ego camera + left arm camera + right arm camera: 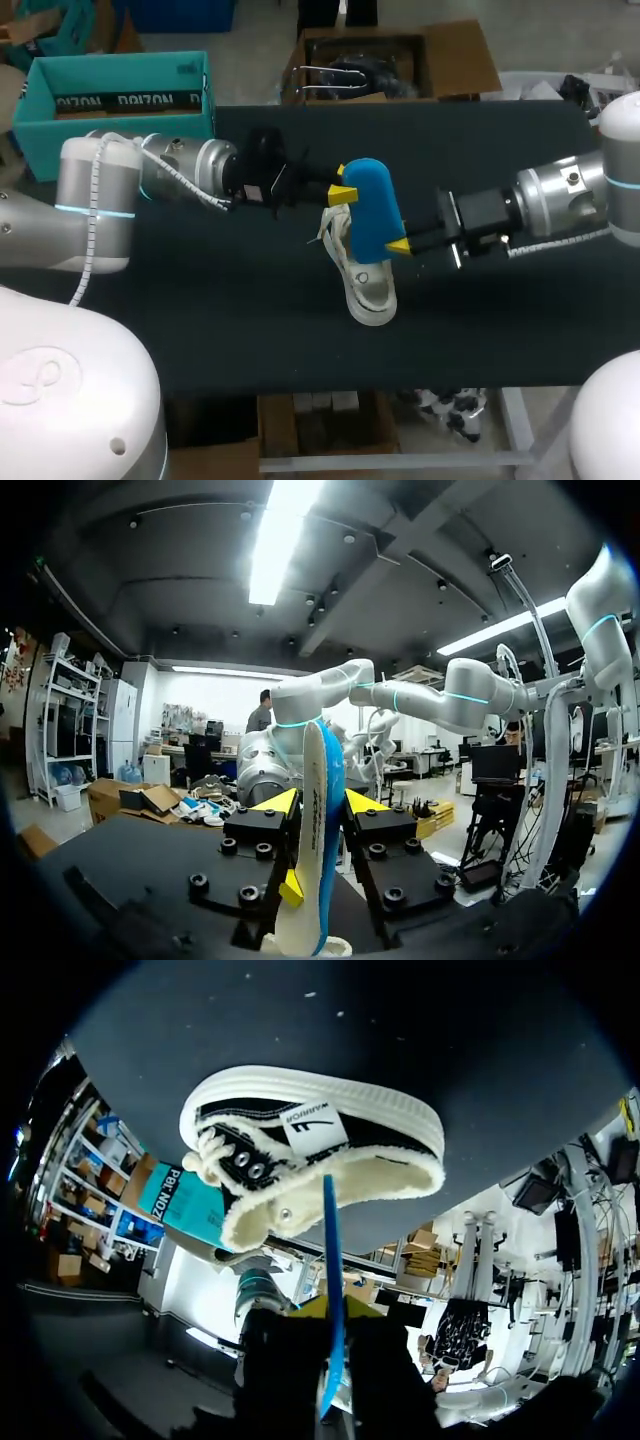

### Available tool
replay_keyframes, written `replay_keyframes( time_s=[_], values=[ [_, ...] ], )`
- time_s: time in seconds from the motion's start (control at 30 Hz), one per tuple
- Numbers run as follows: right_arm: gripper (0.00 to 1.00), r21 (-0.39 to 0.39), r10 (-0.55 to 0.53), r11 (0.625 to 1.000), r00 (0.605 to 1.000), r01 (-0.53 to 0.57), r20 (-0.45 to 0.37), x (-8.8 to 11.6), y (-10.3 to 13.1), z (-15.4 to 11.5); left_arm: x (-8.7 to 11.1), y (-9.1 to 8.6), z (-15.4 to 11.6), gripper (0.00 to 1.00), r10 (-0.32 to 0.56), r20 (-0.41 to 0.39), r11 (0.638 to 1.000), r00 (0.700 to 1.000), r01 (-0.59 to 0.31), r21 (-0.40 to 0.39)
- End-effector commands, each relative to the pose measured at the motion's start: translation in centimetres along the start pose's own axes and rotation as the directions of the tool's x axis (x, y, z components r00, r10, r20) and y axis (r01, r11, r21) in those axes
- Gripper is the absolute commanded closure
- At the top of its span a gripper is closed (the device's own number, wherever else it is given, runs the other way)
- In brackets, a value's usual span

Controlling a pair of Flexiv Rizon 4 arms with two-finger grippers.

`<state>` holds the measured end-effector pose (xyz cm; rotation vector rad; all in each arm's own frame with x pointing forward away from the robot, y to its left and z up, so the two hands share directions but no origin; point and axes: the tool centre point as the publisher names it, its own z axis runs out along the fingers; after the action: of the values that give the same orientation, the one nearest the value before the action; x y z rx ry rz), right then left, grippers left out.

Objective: Open the shoe tongue, take the insole out of the shoe, put the insole back into the shoe, and pack the shoe into the shoebox

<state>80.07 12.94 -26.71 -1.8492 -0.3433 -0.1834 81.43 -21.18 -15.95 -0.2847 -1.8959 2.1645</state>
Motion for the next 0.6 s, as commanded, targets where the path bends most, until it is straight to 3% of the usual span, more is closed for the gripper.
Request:
replay_keyframes(
  time_s=[0.03,0.13,0.23,0.27,0.33,0.37,0.6],
  values=[
    [1.0,0.011,-0.012,1.0,1.0,0.012,0.008,-0.7,0.0,-0.4,-0.5,-0.5,-1.7,0.0,-0.028,-0.067,0.999,0.997,0.026,-0.031],
    [1.0,0.018,-0.03,0.999,0.999,0.03,0.02,-1.5,-0.3,-0.4,-0.2,-0.4,-3.3,0.0,-0.077,-0.168,0.991,0.983,0.057,-0.121],
    [1.0,0.05,-0.066,0.997,0.997,0.064,0.04,-2.1,-0.6,-0.5,0.0,0.0,-4.5,0.0,-0.117,-0.199,0.971,0.973,0.07,-0.229],
    [1.0,0.049,-0.054,0.997,0.997,0.052,0.055,-2.5,-0.7,-0.6,-0.2,0.4,-5.2,0.0,-0.153,-0.193,0.939,0.969,0.082,-0.335],
    [1.0,0.072,-0.06,0.996,0.996,0.055,0.068,-3.1,-0.9,-0.5,-0.2,0.4,-5.2,0.0,-0.153,-0.193,0.939,0.969,0.082,-0.335],
    [1.0,0.054,-0.055,0.997,0.998,0.054,0.03,-3.5,-1.1,-0.8,-0.2,0.4,-5.2,0.0,-0.153,-0.193,0.939,0.969,0.082,-0.335],
    [1.0,0.054,-0.055,0.997,0.998,0.054,0.03,-3.5,-1.1,-0.8,-0.2,0.4,-5.2,0.0,-0.153,-0.193,0.939,0.969,0.082,-0.335]
  ],
)
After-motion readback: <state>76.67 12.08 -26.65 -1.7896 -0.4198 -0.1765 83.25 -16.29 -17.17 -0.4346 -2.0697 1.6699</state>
